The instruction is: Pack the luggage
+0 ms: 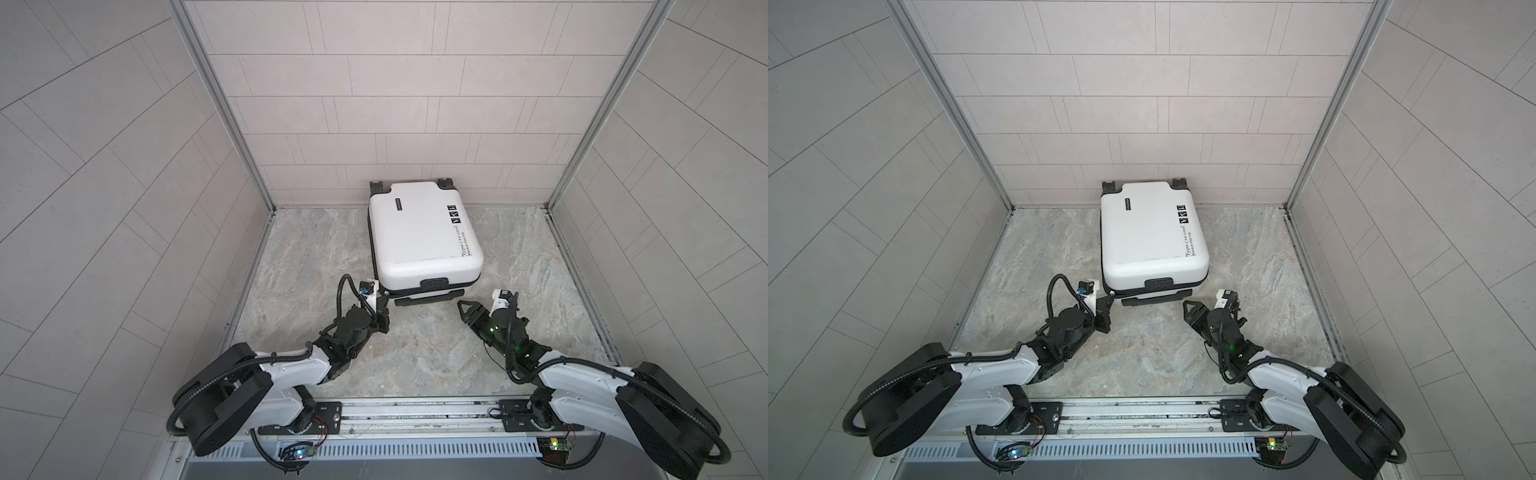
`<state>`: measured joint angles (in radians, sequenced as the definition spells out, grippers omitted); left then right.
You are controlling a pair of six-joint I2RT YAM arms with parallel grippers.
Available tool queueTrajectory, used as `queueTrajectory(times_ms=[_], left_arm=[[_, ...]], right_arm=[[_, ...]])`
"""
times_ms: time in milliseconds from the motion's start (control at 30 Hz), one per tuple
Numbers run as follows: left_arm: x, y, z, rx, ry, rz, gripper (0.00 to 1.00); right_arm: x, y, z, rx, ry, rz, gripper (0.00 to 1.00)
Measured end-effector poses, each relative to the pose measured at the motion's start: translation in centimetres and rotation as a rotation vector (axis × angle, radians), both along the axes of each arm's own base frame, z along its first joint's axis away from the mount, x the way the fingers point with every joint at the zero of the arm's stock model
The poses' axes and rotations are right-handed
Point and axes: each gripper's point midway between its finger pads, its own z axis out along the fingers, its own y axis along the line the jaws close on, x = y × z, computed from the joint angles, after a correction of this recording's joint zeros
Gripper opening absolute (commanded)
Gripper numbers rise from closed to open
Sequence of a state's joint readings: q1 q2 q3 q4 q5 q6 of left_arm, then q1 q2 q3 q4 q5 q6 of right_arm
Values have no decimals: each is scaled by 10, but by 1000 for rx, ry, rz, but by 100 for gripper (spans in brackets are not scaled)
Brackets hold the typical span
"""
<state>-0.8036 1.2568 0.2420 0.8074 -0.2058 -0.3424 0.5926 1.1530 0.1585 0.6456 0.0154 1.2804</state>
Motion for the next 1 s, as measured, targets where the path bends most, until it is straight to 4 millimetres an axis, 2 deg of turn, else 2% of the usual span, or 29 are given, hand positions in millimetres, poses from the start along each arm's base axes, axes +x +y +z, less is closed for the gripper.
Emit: queueTrajectory(times_ms=[300,467,733,800,967,1000], left_arm=[[0,-2,1,-6,-2,-6,0],[0,-2,1,-7,-2,-7,0],[-1,-2,1,-11,1,-7,0],[-1,-2,0,-11,3,-7,0],[-3,-3,-4,-2,18,-20,0],[-4,-4,-4,-3,19,-26,0]], right_arm=[[24,35,-2,101,-34,23,62],[29,40,-4,153,-53,5,56],[38,41,-4,224,-95,-32,39],[39,41,-2,240,-105,-35,33],[37,41,-4,307,-68,-61,2],[37,41,-3,317,-64,-65,0]])
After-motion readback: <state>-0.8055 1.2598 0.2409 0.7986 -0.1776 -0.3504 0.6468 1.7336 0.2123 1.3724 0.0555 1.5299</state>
